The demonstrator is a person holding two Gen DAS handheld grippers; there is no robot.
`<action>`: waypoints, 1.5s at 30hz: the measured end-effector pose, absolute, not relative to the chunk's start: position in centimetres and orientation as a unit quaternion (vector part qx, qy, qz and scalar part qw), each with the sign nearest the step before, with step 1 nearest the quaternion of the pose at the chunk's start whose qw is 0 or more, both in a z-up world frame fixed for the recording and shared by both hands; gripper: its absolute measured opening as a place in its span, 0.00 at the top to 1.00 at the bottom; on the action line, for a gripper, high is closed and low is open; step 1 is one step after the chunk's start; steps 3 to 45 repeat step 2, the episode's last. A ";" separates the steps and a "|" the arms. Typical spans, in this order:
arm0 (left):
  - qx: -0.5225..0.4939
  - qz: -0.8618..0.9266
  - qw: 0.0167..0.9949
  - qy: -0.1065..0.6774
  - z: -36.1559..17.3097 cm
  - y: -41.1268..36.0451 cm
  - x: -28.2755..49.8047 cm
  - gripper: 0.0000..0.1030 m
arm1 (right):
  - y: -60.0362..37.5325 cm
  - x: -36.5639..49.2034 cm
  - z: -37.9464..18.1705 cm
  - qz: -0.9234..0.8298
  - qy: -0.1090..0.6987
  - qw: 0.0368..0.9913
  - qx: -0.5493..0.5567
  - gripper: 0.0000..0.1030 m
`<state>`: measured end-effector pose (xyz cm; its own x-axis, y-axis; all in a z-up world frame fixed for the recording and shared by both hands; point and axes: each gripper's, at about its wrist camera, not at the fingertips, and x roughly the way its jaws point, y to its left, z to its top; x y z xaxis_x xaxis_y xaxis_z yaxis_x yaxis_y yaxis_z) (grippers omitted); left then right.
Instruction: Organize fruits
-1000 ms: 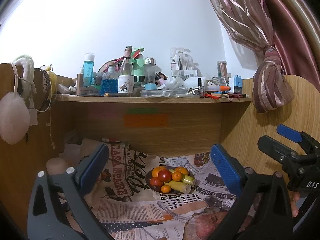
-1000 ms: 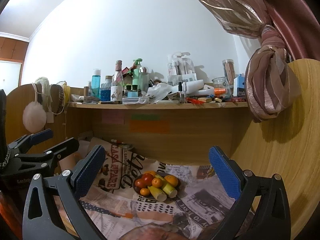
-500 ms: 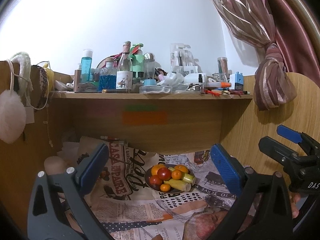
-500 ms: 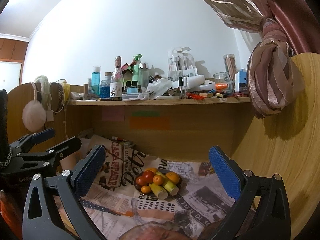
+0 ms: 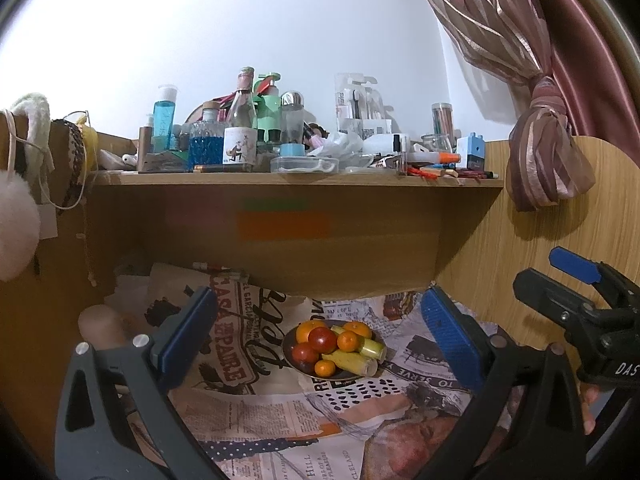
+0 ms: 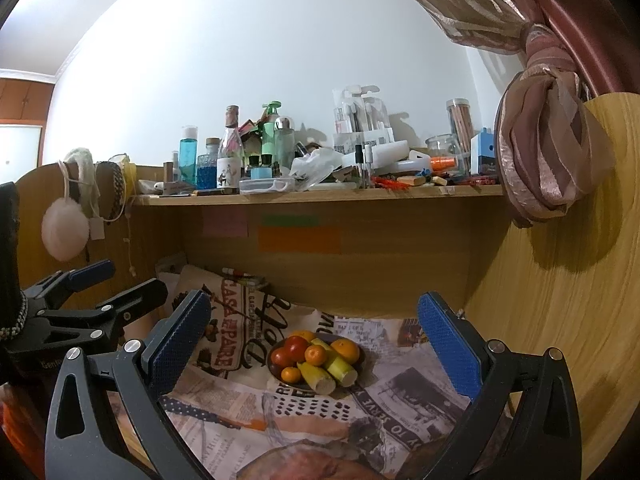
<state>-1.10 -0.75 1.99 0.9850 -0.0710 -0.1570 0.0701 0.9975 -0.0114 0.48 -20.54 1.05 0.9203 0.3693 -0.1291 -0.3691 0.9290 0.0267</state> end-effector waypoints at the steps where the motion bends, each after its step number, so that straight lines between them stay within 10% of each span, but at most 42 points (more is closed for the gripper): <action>1: -0.004 -0.035 0.996 0.081 1.9 -0.7 -1.0 0.00 | -20.5 0.5 1.0 0.188 0.067 0.980 0.001 0.00; 45: -0.005 -0.035 0.996 0.082 1.9 -0.7 -0.8 0.00 | -20.5 0.6 0.9 0.188 0.068 0.980 0.001 0.00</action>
